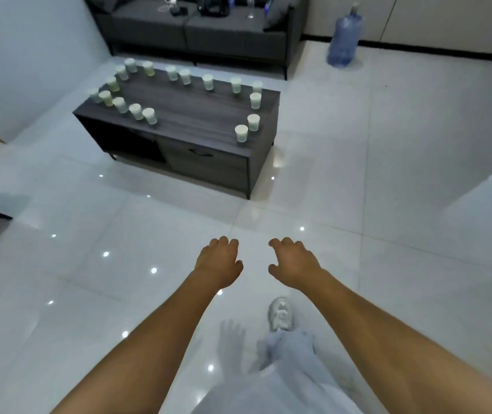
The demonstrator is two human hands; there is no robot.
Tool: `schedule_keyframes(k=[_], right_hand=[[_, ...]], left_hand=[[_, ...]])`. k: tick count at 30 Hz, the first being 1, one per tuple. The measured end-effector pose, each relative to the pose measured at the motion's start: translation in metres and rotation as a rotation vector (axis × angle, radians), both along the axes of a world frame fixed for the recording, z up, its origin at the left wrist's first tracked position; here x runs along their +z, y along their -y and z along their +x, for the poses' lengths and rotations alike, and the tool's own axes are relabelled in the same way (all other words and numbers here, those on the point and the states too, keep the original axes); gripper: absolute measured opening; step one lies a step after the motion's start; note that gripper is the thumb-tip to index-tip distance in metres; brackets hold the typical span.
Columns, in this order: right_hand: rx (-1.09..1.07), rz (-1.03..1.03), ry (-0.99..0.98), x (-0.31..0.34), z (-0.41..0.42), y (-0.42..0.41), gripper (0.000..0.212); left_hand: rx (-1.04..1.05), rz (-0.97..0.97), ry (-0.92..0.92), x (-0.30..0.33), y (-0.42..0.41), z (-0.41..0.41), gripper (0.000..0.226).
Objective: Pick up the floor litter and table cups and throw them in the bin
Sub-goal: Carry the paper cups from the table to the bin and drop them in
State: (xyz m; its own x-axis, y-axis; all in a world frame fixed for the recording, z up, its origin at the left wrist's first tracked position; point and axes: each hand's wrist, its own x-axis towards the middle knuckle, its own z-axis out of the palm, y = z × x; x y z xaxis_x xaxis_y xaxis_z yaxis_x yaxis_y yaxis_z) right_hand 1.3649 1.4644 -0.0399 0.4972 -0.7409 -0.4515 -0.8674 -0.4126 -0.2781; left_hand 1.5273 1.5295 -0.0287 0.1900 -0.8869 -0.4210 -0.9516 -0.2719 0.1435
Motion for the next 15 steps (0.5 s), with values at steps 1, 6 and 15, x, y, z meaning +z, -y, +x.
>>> schedule_keyframes(k=[1,6,15], right_hand=[[0.018,0.001,-0.003,-0.001,0.012,0.014,0.051],[0.101,-0.029,-0.002,-0.003,0.085,0.111,0.055],[0.261,-0.012,-0.023,0.015,0.243,0.268,0.053]], left_hand=[[0.021,0.001,-0.002,-0.002,0.011,0.012,0.045],[0.131,-0.023,-0.019,-0.004,0.094,0.081,0.046],[0.37,-0.064,-0.06,0.007,0.207,0.221,0.047]])
